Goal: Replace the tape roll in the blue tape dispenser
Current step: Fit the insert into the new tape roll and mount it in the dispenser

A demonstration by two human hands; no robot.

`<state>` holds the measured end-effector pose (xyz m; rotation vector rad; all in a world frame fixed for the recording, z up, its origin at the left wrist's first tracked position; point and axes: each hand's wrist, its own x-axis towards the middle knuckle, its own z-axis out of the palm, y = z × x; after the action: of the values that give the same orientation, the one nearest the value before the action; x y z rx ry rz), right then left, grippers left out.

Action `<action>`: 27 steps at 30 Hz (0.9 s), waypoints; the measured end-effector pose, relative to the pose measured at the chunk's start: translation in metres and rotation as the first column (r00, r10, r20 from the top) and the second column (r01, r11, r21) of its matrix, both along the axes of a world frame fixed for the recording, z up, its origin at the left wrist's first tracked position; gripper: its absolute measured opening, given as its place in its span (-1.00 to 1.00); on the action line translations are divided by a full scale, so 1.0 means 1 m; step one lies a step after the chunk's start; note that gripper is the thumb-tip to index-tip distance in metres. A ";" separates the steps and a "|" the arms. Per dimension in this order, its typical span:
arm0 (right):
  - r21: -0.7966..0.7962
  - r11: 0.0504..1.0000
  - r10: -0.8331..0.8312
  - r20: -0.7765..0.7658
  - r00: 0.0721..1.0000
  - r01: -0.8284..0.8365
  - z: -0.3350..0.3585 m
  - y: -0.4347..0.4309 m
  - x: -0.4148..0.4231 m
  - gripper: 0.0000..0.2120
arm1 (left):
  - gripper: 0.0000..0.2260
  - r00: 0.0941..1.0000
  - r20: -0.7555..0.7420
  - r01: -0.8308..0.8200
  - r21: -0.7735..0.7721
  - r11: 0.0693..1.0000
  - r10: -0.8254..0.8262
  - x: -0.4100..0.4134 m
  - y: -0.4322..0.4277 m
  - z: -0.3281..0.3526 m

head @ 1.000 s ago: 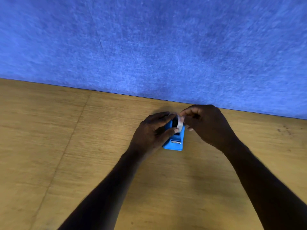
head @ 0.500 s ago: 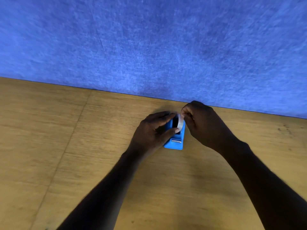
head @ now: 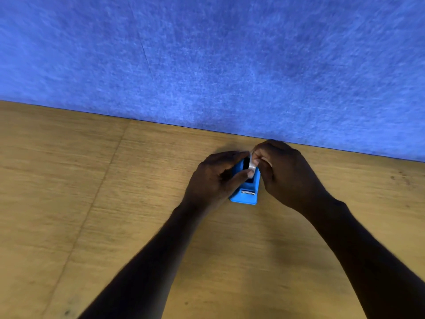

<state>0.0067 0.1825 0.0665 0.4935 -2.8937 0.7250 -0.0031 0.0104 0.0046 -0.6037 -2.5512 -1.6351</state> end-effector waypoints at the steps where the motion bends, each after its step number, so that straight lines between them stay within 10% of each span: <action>1: -0.011 1.000 -0.009 0.000 1.000 0.009 0.000 0.001 -0.001 -0.91 | -0.65 1.000 0.004 0.003 -0.001 1.000 -0.003 0.000 -0.001 0.000; 27: -0.238 0.966 -0.090 0.049 0.995 0.099 0.007 0.001 -0.006 -0.91 | -0.51 1.000 0.000 -0.014 -0.241 0.970 0.014 0.002 -0.002 -0.007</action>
<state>0.0008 0.1831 0.0734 0.3132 -2.7871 1.0609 -0.0013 0.0088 -0.0022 -0.5972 -2.7717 -1.3301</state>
